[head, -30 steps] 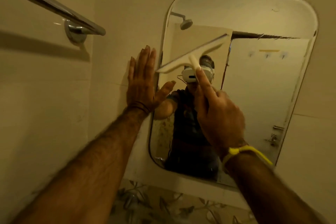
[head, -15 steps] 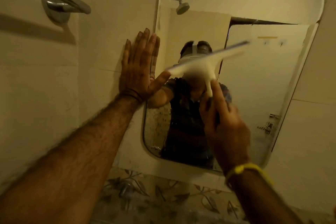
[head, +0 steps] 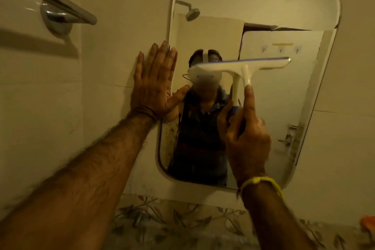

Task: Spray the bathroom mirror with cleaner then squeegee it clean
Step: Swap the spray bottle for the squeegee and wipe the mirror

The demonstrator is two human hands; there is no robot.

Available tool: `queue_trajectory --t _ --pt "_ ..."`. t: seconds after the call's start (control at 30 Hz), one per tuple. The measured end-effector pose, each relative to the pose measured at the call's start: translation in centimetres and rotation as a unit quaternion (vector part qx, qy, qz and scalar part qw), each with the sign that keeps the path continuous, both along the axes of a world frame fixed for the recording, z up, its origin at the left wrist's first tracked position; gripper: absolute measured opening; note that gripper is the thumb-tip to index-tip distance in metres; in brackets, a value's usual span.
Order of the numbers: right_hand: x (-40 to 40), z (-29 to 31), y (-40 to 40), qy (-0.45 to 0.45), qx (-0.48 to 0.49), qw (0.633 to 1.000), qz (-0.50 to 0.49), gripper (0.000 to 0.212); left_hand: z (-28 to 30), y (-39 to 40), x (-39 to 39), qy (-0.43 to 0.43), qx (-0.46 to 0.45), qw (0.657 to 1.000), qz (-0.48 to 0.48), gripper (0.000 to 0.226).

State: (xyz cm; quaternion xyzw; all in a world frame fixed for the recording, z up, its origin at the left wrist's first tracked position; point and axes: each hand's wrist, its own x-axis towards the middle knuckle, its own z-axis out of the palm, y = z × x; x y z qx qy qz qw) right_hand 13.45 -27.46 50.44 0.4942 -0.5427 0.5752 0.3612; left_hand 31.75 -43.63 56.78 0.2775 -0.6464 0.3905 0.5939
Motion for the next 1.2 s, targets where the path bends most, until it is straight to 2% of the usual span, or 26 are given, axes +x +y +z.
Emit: queue_trajectory --t 0.17,0.23,0.37,0.6,0.77,0.83,0.93,1.0,1.13,1.2 --pt "1.2 7.4 -0.9 -0.061 -0.075 0.995 -0.020 0.056 0.0 0.3 0.0 -0.016 -0.009 1.000 -0.015 0.086" --pt "1.9 6.4 -0.7 -0.079 -0.077 0.994 -0.016 0.057 0.1 0.7 0.0 -0.018 -0.005 1.000 -0.019 0.085" --pt "3.7 -0.1 0.6 -0.112 -0.026 0.993 0.020 0.062 0.0 1.3 0.1 -0.030 0.002 0.999 -0.021 0.081" --pt "2.9 7.5 -0.2 -0.170 -0.094 0.981 -0.009 0.059 -0.1 1.5 0.2 -0.058 0.017 0.998 -0.008 0.076" --pt "5.0 1.0 0.0 -0.176 -0.038 0.984 0.013 0.061 -0.2 1.4 0.3 -0.064 0.026 0.998 -0.013 0.076" --pt "3.8 1.5 -0.5 -0.172 -0.065 0.983 0.001 0.062 -0.2 1.2 0.2 -0.061 0.014 0.998 -0.018 0.074" --pt "0.0 6.1 -0.7 -0.225 -0.156 0.960 -0.062 0.056 -0.3 1.2 0.3 -0.051 0.011 0.998 -0.036 0.072" --pt "-0.8 7.0 -0.5 -0.241 -0.169 0.953 -0.071 0.054 -0.3 1.3 0.3 -0.049 0.011 0.998 -0.039 0.071" --pt "2.1 0.9 0.1 -0.220 -0.145 0.964 -0.026 0.055 -0.4 1.1 0.3 -0.044 0.000 0.998 -0.046 0.071" --pt "2.0 0.5 0.5 -0.227 -0.134 0.964 -0.020 0.056 -0.3 1.0 0.2 -0.043 -0.004 0.998 -0.048 0.071"
